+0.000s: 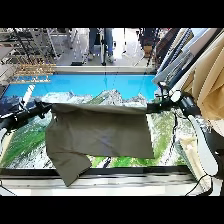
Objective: Fold the clothes and pants, and hang the long-sleeved shirts on hangers.
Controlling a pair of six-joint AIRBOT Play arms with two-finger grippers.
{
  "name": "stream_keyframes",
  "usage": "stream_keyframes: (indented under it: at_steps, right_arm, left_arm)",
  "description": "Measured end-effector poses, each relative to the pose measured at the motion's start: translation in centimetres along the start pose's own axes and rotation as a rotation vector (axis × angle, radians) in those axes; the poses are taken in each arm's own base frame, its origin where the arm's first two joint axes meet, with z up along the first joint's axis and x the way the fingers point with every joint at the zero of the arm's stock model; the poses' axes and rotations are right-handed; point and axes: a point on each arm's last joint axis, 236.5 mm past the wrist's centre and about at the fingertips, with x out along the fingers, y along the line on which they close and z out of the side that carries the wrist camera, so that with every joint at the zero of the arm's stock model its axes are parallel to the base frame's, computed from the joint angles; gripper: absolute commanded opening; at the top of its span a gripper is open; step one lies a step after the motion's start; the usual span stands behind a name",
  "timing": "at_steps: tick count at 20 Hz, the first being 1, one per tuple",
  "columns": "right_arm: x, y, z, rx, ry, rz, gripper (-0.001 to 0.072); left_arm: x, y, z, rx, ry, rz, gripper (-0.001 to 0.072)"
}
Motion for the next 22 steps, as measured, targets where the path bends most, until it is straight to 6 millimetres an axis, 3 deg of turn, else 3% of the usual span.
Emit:
stream_keyframes:
  at_steps: [1,2,3,4,6,8,11,13,16,19,22]
  right_arm:
    - [0.5,0.6,-1.6,-0.006,0.060,0.017,0.0058]
    - [0.9,1.1,-3.1,-0.011,0.115,0.031,0.0245]
    - [1.4,1.6,-4.4,-0.013,0.164,0.044,0.0435]
    - [1.7,1.8,-5.4,-0.012,0.200,0.053,0.0442]
    - [1.6,1.2,-7.2,0.007,0.259,0.060,0.0443]
    - [0.6,0.0,-9.2,0.062,0.313,0.077,0.0446]
    - [-1.3,-1.8,-13.8,0.177,0.373,0.139,0.0472]
    - [-2.1,-1.8,-17.2,0.248,0.393,0.219,0.0473]
    - [-2.4,-1.3,-20.6,0.321,0.393,0.333,0.0476]
    - [-2.3,-0.8,-22.3,0.332,0.379,0.403,0.0508]
    - [-1.9,-0.4,-22.9,0.327,0.367,0.445,0.0503]
  left_arm:
    - [-0.4,1.3,-0.6,-0.009,0.032,0.043,0.0154]
    - [-0.7,2.4,-1.2,-0.010,0.063,0.082,0.0505]
    - [-1.0,3.1,-1.8,-0.011,0.090,0.109,0.0618]
    - [-1.3,3.6,-2.4,-0.015,0.120,0.125,0.0556]
    - [-2.1,3.9,-3.9,-0.012,0.193,0.139,0.0364]
    - [-4.2,4.4,-6.3,0.025,0.308,0.184,0.0216]
    - [-9.0,7.1,-10.0,0.105,0.445,0.408,0.0247]
    - [-12.4,8.5,-12.4,0.146,0.477,0.551,0.0457]
    - [-15.9,9.8,-16.0,0.187,0.474,0.680,0.0476]
    - [-17.4,10.9,-18.9,0.207,0.487,0.738,0.0478]
    - [-17.5,11.9,-21.2,0.226,0.519,0.764,0.0478]
